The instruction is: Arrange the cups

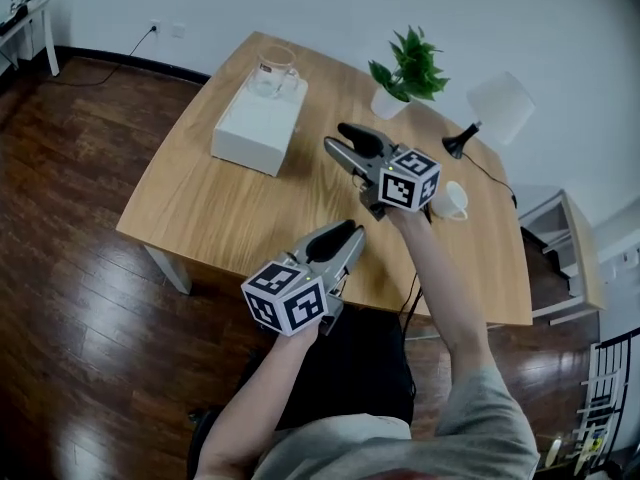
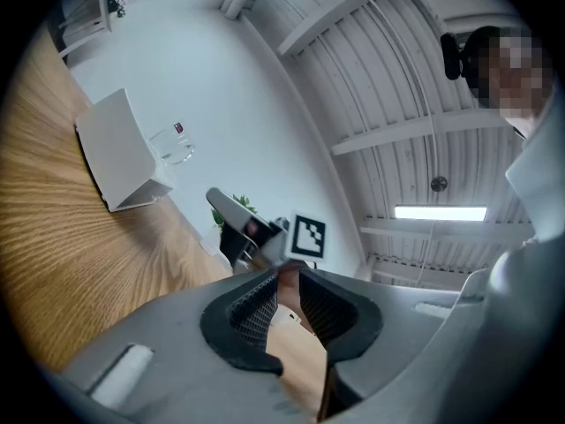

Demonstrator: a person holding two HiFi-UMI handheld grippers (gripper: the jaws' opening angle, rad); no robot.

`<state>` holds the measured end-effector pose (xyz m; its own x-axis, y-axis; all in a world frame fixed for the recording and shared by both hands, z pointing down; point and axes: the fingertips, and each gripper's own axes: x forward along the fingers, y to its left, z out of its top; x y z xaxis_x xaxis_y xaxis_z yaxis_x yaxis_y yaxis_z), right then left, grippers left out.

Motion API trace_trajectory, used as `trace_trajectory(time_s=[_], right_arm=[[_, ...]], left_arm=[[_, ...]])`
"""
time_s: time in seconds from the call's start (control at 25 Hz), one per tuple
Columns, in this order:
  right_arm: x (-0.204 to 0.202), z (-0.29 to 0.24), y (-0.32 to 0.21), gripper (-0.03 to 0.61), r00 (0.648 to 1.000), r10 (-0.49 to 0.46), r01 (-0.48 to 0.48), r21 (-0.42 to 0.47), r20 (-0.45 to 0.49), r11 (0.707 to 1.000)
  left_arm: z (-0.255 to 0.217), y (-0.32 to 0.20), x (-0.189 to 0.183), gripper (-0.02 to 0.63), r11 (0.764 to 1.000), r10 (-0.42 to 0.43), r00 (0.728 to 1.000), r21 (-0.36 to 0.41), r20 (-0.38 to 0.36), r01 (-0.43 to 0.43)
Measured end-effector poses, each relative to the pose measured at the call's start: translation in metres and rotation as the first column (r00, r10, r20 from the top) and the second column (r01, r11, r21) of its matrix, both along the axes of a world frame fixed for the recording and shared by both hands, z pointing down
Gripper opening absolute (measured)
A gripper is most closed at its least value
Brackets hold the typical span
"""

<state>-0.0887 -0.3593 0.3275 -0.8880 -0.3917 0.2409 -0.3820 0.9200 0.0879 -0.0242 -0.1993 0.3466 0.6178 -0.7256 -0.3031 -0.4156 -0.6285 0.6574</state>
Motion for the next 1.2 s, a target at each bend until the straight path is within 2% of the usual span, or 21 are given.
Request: trace_trajectory(time_s=[0.16,0.28,0.4,0.56,0.72,0.8,0.92,1.08,1.2], right_arm=[[0.087,0.011,0.061,0.183,0.999,0.028,-0.027,0.03,-0.038,0.999],[0.154,0.027,0.095,0.183,0.989,0.067,-0.054,0.099,-0.131,0.994],[0.222,0.042,0.11,0.183,0.969,0.148,-0.121,0.145,-0.197,0.982],[0.305,0.059,0.104,0.183,0.939,0.301,-0.284,0.124,-0.164,0.951],[0.373,0.063,0.087,0.183,0.879,0.474,-0.47,0.075,-0.051,0.879],[0.393,0.061,0.071,0.183,0.849,0.528,-0.526,0.068,-0.012,0.848],[0.403,0.059,0.044,0.183,0.831,0.556,-0.554,0.075,-0.008,0.829],[0.404,0.063,0.02,0.183,0.822,0.566,-0.561,0.09,-0.054,0.823],[0.398,0.068,0.005,0.183,0.831,0.545,-0.536,0.1,-0.109,0.838]], left_arm=[[0.001,0.004,0.006,0.066,1.0,0.025,0.999,0.008,0.038,-0.025],[0.001,0.008,0.014,0.067,0.999,0.035,0.997,0.021,0.07,-0.037],[0.001,0.008,0.021,0.067,0.998,0.042,0.995,0.031,0.085,-0.045],[0.004,0.006,0.021,0.067,0.999,0.028,0.995,0.03,0.09,-0.031],[0.005,0.005,0.028,0.067,0.998,0.03,0.992,0.044,0.12,-0.035],[0.006,0.005,0.03,0.067,0.998,0.02,0.989,0.058,0.144,-0.029],[0.008,0.007,0.033,0.067,0.997,0.0,0.983,0.076,0.185,-0.015],[0.007,0.011,0.038,0.067,0.996,0.012,0.976,0.083,0.216,-0.03],[0.005,0.011,0.036,0.067,0.996,0.018,0.979,0.077,0.205,-0.035]])
